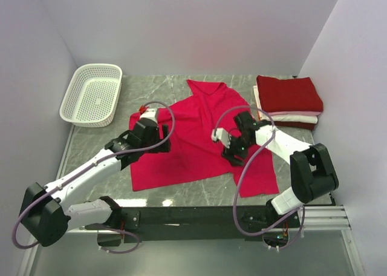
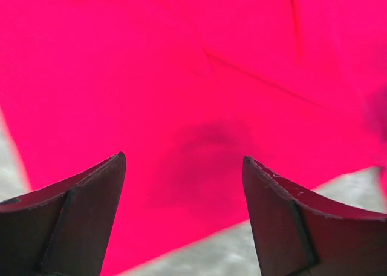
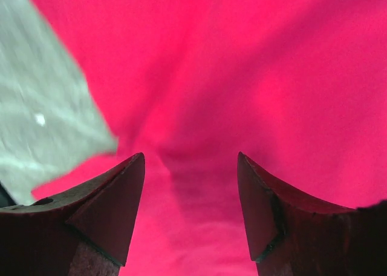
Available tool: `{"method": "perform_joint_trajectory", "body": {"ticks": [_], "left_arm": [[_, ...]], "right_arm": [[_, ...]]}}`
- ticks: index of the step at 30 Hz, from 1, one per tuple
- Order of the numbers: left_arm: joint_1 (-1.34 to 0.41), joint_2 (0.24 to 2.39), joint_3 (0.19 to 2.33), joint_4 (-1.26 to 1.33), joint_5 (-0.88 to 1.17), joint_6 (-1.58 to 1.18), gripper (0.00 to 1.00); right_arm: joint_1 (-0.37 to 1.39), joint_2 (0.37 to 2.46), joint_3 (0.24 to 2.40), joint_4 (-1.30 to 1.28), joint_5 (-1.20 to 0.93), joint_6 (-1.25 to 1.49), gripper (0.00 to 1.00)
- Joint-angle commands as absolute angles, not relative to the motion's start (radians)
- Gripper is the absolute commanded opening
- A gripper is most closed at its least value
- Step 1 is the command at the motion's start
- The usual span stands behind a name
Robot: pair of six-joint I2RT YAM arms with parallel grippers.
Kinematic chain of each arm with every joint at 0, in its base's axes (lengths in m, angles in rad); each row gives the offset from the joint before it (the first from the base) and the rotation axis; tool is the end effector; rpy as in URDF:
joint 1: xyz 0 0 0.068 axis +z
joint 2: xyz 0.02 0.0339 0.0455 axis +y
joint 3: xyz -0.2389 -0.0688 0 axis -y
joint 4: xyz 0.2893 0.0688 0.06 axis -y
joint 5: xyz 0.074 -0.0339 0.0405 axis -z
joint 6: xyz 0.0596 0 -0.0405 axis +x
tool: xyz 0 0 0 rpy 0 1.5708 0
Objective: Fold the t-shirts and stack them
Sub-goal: Flatten the tshirt out
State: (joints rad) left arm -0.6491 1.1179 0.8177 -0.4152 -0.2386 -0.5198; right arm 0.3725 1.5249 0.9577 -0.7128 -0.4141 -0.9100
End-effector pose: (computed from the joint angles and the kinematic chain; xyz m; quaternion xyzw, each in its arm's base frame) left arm 0.2548 -0.1756 0.2136 0.0091 0.9048 -0.1369 0.4032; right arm 0.2913 0.1396 0.1242 -0.6031 0.7581 0.1585 0.1907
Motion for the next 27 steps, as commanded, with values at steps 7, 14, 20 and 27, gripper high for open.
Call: {"method": "perform_joint_trajectory", "body": {"ticks": [7,14,20,27], "left_arm": [[-0.661,1.31,0.732,-0.376,-0.091,-0.802,0.83],[-0.741,1.589,0.798,-0.439,-0.146,-0.814,0.81],[-0.821,1.568,0.7,-0.474,-0.074,-0.926,0.57],[-1.012,1.32,0.615,-0.615,0.026,-1.113,0.44]], "right_arm": [[0.328,1.517,0.856,-0.538,-0.203,-0.905,0.69],[0.331,1.578,0.865,-0.567,-0.23,-0.945,0.67],[0.36,1.589,0.853,-0.746,-0.258,-1.035,0.22],[0.399,1.395,0.813,-1.098,-0.305,-1.196,0.0]]}}
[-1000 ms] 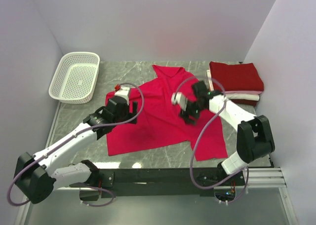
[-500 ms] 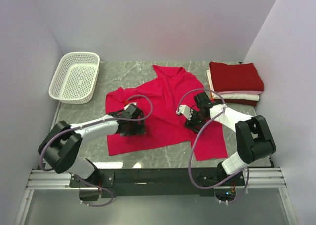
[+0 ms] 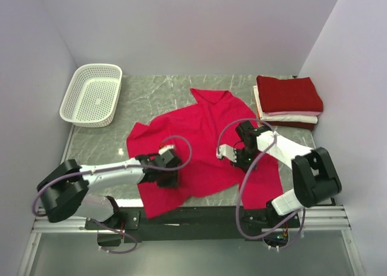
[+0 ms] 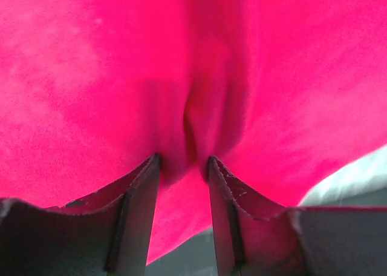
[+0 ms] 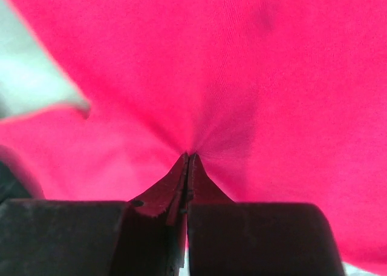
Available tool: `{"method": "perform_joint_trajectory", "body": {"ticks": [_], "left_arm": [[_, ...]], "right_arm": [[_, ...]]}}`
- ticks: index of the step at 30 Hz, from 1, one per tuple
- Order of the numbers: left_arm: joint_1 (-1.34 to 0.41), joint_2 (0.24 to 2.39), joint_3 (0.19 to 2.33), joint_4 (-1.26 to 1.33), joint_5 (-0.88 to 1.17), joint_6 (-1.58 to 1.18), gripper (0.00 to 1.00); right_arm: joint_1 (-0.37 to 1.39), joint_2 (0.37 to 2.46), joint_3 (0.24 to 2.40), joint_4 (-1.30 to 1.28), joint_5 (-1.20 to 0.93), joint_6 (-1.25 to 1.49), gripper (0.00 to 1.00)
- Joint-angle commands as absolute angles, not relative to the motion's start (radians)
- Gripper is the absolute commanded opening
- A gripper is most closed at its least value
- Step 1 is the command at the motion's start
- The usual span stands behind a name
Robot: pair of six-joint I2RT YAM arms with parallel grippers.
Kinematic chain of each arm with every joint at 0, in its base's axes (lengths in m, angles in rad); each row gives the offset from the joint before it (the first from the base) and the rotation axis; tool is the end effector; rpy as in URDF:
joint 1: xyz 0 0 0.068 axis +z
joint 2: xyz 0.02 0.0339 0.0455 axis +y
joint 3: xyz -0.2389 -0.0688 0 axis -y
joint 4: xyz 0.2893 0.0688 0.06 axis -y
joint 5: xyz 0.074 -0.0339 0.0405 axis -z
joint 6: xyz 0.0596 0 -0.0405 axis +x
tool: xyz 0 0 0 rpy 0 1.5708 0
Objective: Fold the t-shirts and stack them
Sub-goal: Flatten the tshirt out
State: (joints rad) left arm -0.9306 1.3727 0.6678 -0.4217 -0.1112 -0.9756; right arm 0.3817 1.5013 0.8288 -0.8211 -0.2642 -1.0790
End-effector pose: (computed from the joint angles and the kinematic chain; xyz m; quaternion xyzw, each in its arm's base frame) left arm 0.1782 -0.2282 0.0857 -0.0341 0.9734 -0.1479 0.1716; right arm 0.2515 0.1177 0.0874 -0.6646 0.7345 0.1106 0.0809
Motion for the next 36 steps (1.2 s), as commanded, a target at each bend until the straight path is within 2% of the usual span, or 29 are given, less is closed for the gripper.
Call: {"method": "perform_joint_trajectory", "body": {"ticks": [1,2,5,6,7,8,9,10,13,14,18,21,23,27,32,36], "left_arm": [[-1.028,1.283,0.63,-0.649,0.026,-1.13,0.43],[-1.04,1.21,0.638,-0.717,0.032,-1.144,0.4],[-1.058,1.071,0.669,-0.803,0.066,-1.157,0.41],[-1.06,1.04,0.675,-0.821,0.083,-1.151,0.42],[-1.058,0.987,0.705,-0.836,0.075,-1.134,0.5],[-1.06,0.965,0.728,-0.856,0.065,-1.129,0.57],[-1.057,0.95,0.757,-0.897,0.004,-1.121,0.64],[-1.055,0.934,0.829,-0.916,-0.053,-1.089,0.8],[-0.979,0.952,0.941,-0.911,-0.222,-0.961,0.93],[-0.933,0.962,0.956,-0.882,-0.228,-0.91,0.93],[-0.54,1.018,0.962,-0.626,-0.099,-0.605,0.92],[-0.404,1.109,1.035,-0.542,-0.1,-0.45,0.9],[-0.371,1.173,1.08,-0.548,-0.167,-0.398,0.84],[-0.365,1.158,1.04,-0.488,-0.25,-0.322,0.83],[-0.365,1.052,0.876,-0.388,-0.284,-0.295,0.84],[-0.365,1.049,0.842,-0.388,-0.301,-0.293,0.84]], "right_arm": [[0.402,1.34,0.816,-1.147,-0.316,-1.216,0.0],[0.403,1.31,0.821,-1.237,-0.352,-1.241,0.0],[0.408,1.209,0.839,-1.331,-0.409,-1.281,0.0],[0.41,1.188,0.854,-1.331,-0.419,-1.263,0.04],[0.408,1.152,0.864,-1.322,-0.423,-1.244,0.27],[0.408,1.135,0.873,-1.268,-0.426,-1.215,0.33],[0.407,1.123,0.899,-1.222,-0.408,-1.133,0.36],[0.4,1.115,0.914,-1.171,-0.4,-1.091,0.4],[0.344,1.182,1.009,-0.991,-0.446,-0.971,0.43],[0.307,1.216,1.044,-0.924,-0.472,-0.942,0.43],[0.238,1.443,1.304,-0.824,-0.598,-0.745,0.45],[0.232,1.651,1.467,-0.798,-0.595,-0.712,0.45],[0.233,1.742,1.585,-0.799,-0.542,-0.745,0.45],[0.253,1.942,1.736,-0.831,-0.436,-0.817,0.41],[0.279,2.065,1.785,-0.767,-0.359,-0.85,0.35],[0.285,2.141,1.845,-0.758,-0.324,-0.844,0.37]]}}
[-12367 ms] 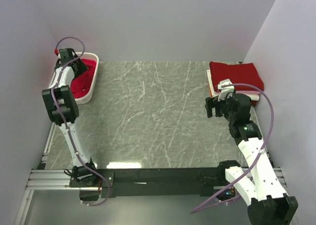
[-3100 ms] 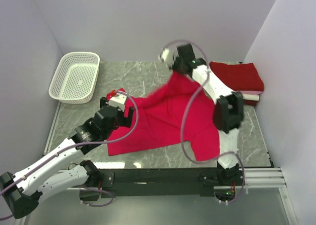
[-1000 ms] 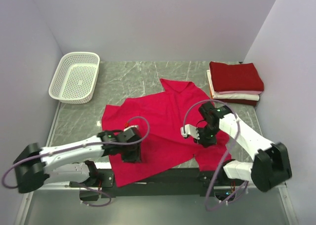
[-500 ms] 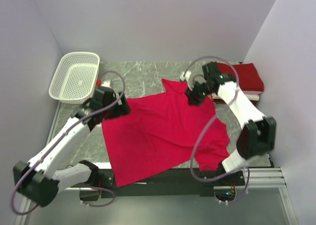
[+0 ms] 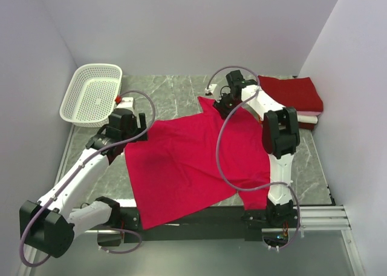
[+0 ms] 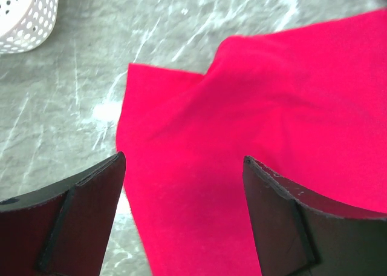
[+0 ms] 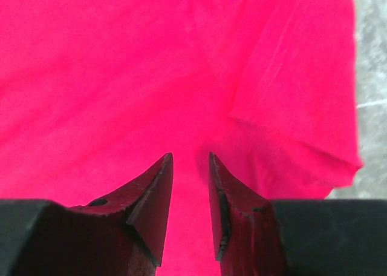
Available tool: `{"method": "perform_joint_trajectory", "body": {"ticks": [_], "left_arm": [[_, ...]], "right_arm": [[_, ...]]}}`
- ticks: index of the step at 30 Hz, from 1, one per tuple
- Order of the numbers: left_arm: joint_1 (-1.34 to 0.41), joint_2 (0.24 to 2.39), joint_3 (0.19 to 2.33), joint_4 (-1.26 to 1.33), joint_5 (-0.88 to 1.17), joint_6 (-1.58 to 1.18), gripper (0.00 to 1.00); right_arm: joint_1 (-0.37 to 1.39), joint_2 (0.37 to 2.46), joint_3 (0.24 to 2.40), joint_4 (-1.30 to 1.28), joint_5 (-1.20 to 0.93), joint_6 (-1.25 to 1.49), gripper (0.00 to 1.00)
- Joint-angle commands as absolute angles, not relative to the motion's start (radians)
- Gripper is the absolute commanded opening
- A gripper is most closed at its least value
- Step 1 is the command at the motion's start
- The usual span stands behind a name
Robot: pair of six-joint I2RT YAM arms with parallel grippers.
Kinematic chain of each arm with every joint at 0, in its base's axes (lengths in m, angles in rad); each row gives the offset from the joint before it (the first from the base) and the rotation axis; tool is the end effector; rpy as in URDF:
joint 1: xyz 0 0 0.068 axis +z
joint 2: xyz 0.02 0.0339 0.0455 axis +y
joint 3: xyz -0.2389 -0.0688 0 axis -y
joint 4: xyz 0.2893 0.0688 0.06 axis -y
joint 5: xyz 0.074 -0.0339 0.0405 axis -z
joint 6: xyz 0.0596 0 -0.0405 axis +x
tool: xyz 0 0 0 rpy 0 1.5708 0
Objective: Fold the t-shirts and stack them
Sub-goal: Flatten the tshirt out
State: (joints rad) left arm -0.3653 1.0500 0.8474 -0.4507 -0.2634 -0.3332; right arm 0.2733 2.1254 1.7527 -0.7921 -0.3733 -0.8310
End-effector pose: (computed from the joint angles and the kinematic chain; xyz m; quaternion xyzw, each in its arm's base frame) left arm 0.2867 -0.0930 0.2413 -0.0439 0.8897 -0.0396 0.4528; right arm 0.4642 0.1527 0.1482 -0.5367 0.7998 0.1202 0.2405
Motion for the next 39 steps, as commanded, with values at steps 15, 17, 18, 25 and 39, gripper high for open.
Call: {"method": "perform_joint_trajectory", "body": {"ticks": [15,17,18,25,39], "left_arm": [[-0.365,1.062,0.847,-0.393,-0.273,-0.285,0.83],[-0.365,1.063,0.848,-0.394,-0.268,-0.284,0.83],[-0.365,1.063,0.847,-0.394,-0.265,-0.284,0.83],[-0.365,1.069,0.848,-0.391,-0.247,-0.285,0.82],[-0.365,1.075,0.85,-0.393,-0.247,-0.287,0.82]], "right_arm": [[0.324,2.306,2.008,-0.804,-0.23,-0.818,0.43],[0.325,2.307,2.006,-0.807,-0.218,-0.819,0.44],[0.328,2.313,2.006,-0.808,-0.215,-0.819,0.45],[0.33,2.335,2.019,-0.813,-0.201,-0.818,0.45],[0.337,2.371,2.051,-0.851,-0.17,-0.867,0.43]]}}
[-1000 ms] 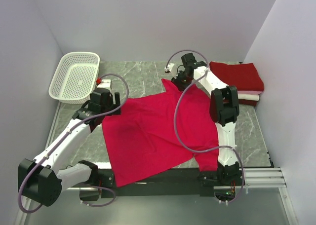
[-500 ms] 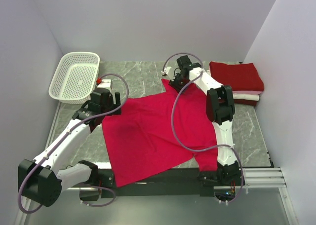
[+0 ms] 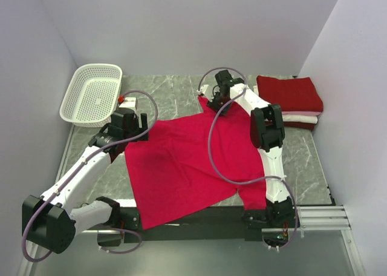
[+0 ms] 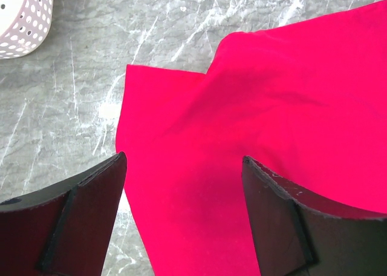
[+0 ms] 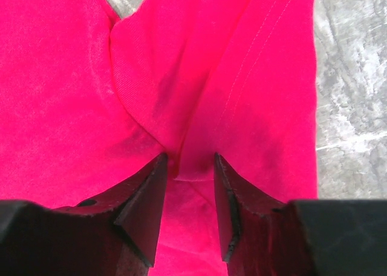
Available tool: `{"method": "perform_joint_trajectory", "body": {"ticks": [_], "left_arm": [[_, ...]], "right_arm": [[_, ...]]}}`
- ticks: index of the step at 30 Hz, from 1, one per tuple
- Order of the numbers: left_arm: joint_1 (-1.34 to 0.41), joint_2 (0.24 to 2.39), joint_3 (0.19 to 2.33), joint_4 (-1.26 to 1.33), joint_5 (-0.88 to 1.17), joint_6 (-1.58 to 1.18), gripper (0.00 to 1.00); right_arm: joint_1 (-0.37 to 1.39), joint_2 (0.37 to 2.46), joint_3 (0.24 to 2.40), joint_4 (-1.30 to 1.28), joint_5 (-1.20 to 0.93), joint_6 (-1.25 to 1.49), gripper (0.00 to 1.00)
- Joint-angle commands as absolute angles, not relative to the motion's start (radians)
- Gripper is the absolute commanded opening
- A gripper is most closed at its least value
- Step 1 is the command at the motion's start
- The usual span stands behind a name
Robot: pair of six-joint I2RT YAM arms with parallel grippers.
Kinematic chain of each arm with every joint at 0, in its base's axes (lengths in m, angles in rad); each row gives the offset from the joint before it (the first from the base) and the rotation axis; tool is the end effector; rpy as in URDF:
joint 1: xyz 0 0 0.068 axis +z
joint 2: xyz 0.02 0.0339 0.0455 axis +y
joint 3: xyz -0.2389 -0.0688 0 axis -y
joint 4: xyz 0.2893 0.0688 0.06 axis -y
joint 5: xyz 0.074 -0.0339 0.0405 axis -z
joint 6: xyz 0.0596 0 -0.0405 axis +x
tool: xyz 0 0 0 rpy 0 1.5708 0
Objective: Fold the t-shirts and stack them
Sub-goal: Flatten the tshirt out
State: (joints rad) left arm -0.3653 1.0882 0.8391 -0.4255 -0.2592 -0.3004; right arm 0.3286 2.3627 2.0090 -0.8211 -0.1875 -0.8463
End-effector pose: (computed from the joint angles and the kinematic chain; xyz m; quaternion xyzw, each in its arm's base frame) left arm 0.2923 -0.0954 0.2297 -0.0270 0.8951 -0.0303 0.4441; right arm 0.5012 0.1826 0.1151 -0.5564 0.8023 0.0386 0.2128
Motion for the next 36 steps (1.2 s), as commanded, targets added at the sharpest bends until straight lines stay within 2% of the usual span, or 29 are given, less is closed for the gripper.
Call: {"method": "perform_joint_trajectory", "body": {"ticks": [1,5,7,11,14,17,19,20,24,28,36], "left_arm": [[-0.365,1.074,0.848,-0.393,-0.248,-0.287,0.82],[-0.365,1.069,0.844,-0.388,-0.253,-0.29,0.82],[-0.365,1.072,0.844,-0.387,-0.256,-0.293,0.82],[-0.365,1.091,0.848,-0.387,-0.259,-0.296,0.82],[-0.359,1.097,0.848,-0.384,-0.261,-0.308,0.82],[-0.325,1.112,0.845,-0.365,-0.236,-0.348,0.81],[-0.272,1.138,0.847,-0.351,-0.183,-0.395,0.75],[-0.25,1.181,0.854,-0.353,-0.161,-0.411,0.66],[-0.12,1.34,0.94,-0.393,-0.051,-0.437,0.44],[-0.078,1.55,1.084,-0.445,-0.086,-0.393,0.4],[-0.075,1.834,1.302,-0.538,-0.109,-0.334,0.35]], "right_arm": [[0.337,2.375,2.068,-0.856,-0.173,-0.868,0.41],[0.336,2.382,2.1,-0.865,-0.183,-0.861,0.28],[0.336,2.367,2.1,-0.851,-0.186,-0.856,0.25],[0.328,2.33,2.117,-0.842,-0.192,-0.851,0.06],[0.319,2.324,2.135,-0.824,-0.187,-0.835,0.01],[0.308,2.324,2.148,-0.779,-0.173,-0.787,0.0],[0.304,2.322,2.148,-0.75,-0.167,-0.755,0.0],[0.299,2.318,2.143,-0.738,-0.167,-0.746,0.0],[0.291,2.29,2.096,-0.686,-0.184,-0.712,0.0],[0.287,2.281,2.095,-0.686,-0.204,-0.706,0.0],[0.284,2.26,2.05,-0.683,-0.232,-0.707,0.0]]}}
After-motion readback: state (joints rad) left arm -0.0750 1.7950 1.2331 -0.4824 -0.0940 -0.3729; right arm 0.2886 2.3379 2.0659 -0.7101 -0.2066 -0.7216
